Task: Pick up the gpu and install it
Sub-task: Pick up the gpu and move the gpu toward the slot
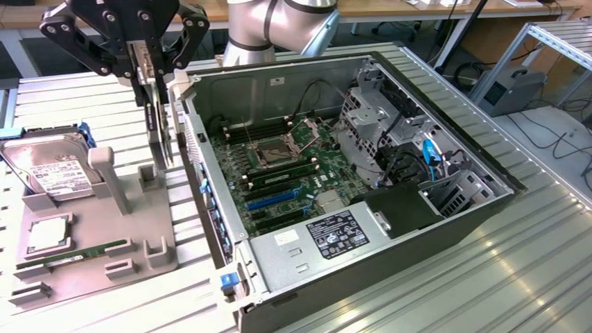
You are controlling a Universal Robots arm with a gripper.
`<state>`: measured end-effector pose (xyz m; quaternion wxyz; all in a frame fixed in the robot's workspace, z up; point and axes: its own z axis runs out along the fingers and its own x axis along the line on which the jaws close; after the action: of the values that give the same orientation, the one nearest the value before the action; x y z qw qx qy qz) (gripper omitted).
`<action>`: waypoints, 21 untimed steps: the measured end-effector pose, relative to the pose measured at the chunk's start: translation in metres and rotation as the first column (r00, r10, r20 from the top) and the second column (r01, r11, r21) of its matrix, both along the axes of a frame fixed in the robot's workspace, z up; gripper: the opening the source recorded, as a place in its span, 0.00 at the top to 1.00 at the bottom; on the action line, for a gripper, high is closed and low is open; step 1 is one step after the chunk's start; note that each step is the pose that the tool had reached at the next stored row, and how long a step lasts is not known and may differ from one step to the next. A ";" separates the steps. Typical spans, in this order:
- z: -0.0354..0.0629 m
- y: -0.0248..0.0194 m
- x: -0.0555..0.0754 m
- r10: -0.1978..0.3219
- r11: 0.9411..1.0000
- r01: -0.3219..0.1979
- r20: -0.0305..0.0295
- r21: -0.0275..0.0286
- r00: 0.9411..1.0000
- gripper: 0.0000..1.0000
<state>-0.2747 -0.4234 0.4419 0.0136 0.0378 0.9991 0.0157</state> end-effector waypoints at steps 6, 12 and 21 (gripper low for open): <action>0.0000 0.0000 0.003 0.000 1.000 0.000 0.000 -0.001 1.000 0.73; 0.0000 0.0000 0.007 0.000 1.000 0.000 0.000 -0.002 1.000 0.73; 0.0000 0.0000 0.013 0.000 1.000 0.000 0.000 -0.004 1.000 0.73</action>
<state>-0.2620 -0.4234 0.4418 0.0137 0.0378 0.9991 0.0137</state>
